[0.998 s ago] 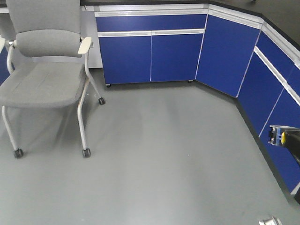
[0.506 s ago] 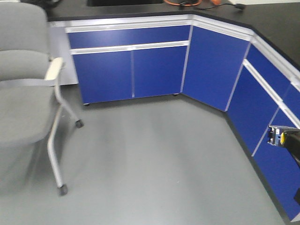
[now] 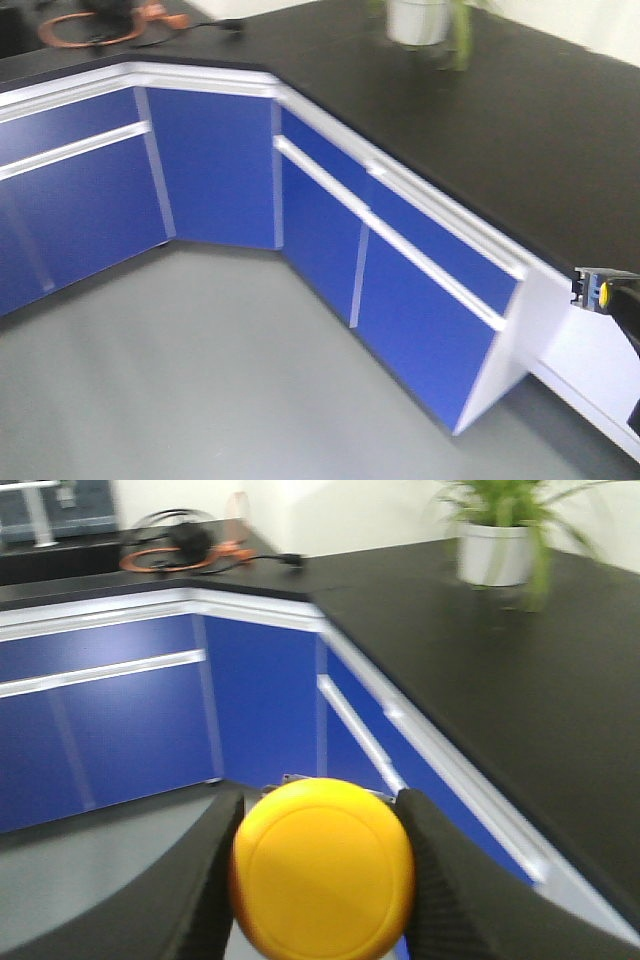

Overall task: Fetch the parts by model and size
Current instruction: 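Drive the base to the bench with the red tray, holding both buttons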

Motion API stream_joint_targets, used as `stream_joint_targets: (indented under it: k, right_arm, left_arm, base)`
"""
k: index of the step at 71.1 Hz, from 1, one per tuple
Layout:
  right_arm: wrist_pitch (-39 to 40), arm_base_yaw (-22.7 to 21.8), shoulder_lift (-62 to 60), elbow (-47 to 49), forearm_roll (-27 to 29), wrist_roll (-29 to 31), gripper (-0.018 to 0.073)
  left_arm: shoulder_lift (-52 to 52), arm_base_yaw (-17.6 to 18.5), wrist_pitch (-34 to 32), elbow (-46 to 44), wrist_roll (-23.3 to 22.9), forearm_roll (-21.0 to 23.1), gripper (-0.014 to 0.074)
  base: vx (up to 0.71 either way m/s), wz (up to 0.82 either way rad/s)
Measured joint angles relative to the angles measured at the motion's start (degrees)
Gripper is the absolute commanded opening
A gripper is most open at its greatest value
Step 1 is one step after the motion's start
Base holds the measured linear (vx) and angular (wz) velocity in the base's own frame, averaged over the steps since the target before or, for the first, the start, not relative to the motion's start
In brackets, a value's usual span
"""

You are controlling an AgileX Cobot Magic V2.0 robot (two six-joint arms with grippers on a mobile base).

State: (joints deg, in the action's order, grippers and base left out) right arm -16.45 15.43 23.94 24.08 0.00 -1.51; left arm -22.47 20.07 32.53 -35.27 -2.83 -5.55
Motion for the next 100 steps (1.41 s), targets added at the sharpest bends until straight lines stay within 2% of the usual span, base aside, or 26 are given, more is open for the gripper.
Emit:
stream_joint_targets:
  k: [60,100]
  right_arm:
    - [0.0,0.0,0.0,0.0,0.0,0.0,-0.001]
    - [0.0,0.0,0.0,0.0,0.0,0.0,-0.001]
  left_arm:
    - [0.0,0.0,0.0,0.0,0.0,0.0,-0.0006]
    - [0.0,0.0,-0.05,0.0,0.0,0.0,-0.0006]
  base:
    - [0.21,-0.79]
    - [0.13,-0.46]
